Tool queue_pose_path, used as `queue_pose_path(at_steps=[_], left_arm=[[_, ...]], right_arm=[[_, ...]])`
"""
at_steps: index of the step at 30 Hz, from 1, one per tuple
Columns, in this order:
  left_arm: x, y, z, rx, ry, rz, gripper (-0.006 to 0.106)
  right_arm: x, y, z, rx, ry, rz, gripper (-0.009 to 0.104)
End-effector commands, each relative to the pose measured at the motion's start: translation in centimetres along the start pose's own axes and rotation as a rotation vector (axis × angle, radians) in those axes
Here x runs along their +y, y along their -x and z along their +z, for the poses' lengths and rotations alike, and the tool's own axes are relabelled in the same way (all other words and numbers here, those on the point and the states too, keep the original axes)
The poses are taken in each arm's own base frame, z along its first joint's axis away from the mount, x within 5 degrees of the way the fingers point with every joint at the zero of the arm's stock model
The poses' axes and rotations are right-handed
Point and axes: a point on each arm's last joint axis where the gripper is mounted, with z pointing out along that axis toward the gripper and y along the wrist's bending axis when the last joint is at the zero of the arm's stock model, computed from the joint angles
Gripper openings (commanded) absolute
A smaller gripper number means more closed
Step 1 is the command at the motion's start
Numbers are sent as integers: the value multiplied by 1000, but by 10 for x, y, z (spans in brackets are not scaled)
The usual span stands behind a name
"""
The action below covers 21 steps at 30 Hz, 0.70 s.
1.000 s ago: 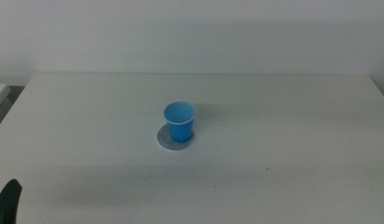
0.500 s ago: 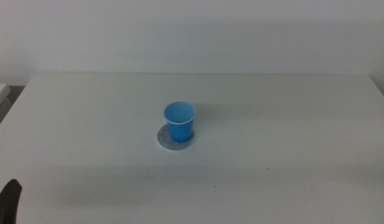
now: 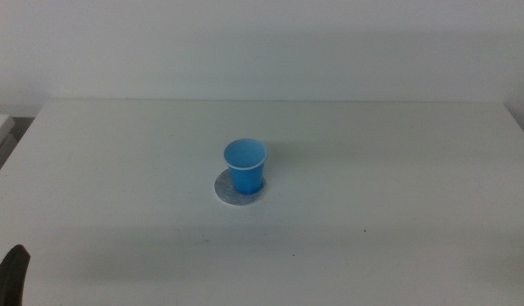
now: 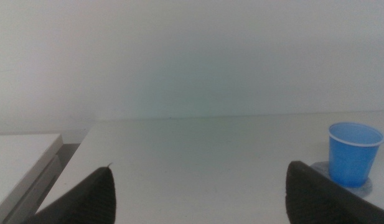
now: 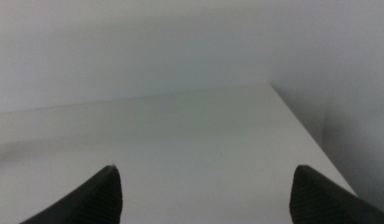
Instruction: Place an empty cup on a cup mat.
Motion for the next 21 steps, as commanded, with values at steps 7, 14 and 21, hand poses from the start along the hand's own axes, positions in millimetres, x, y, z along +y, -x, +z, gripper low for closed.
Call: queue_pose_path(at_steps=[7, 14, 21], left_arm=[[0, 2, 0, -17, -2, -5, 94], [0, 2, 0, -17, -2, -5, 94], [0, 2, 0, -17, -2, -5, 94]], right_arm=[[2, 4, 1, -110, 12, -136, 92], [0, 4, 1, -113, -21, -132, 92], [0, 4, 1, -115, -18, -125, 92]])
